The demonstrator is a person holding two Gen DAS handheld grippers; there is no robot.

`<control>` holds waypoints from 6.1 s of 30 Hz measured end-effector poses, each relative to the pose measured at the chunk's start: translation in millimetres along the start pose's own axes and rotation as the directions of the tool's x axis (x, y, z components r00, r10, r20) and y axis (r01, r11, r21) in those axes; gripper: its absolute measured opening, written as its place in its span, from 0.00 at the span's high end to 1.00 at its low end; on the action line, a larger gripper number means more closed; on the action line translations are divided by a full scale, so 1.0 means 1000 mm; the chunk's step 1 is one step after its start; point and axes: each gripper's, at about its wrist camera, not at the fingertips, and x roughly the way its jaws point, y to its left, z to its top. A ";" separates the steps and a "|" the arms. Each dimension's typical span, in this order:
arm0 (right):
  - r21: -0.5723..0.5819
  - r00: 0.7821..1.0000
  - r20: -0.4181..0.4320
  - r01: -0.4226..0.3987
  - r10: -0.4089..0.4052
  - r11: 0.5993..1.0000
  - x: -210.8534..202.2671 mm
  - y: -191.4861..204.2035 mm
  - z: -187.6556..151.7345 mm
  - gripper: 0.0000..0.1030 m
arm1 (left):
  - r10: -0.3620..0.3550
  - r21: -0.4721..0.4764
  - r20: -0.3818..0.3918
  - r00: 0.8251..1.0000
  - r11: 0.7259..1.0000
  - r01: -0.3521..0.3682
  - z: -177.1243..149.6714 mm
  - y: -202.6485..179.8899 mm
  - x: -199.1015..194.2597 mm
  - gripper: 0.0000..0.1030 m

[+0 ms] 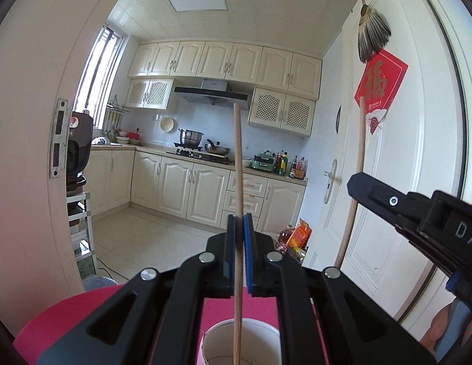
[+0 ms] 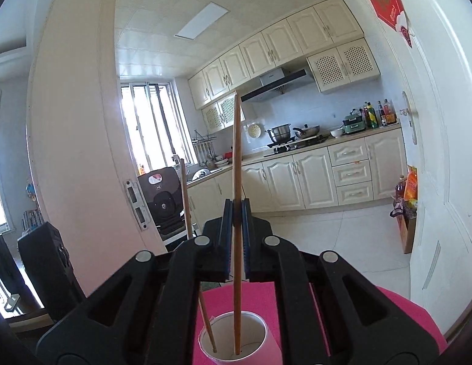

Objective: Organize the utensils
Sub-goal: 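Open the left tool over the pink cup while the right tool drops its chopstick in too, then lower the left tool onto another chopstick and close it while the right tool grasps one too, then raise the left tool's chopstick above the pink cup while the right tool carries its own there, then open the left tool to drop its chopstick into the cup while the right tool releases its own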

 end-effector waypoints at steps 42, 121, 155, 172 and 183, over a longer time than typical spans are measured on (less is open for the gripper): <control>-0.081 0.959 -0.223 0.160 -0.175 0.984 -0.080 0.031 -0.013 0.53 | 0.143 0.129 -0.247 0.958 0.985 -0.114 0.021 0.015 -0.111 0.35; 0.038 0.952 -0.302 -0.031 0.041 0.999 -0.100 0.020 -0.024 0.94 | 0.042 0.122 -0.196 0.980 0.992 -0.018 -0.001 -0.008 -0.127 0.94; 0.072 0.995 0.102 0.008 -0.016 0.997 -0.009 -0.010 -0.018 0.94 | -0.013 -0.008 0.052 0.999 1.000 0.014 0.003 0.007 -0.007 0.94; 0.047 0.998 0.062 0.028 -0.031 0.999 -0.014 -0.001 -0.024 0.93 | 0.019 0.029 0.032 0.999 0.999 -0.020 0.011 0.007 -0.025 0.68; 0.033 0.998 0.044 0.045 -0.047 0.998 -0.015 0.006 -0.025 0.93 | 0.031 0.031 0.026 0.999 0.999 -0.032 0.017 0.010 -0.038 0.63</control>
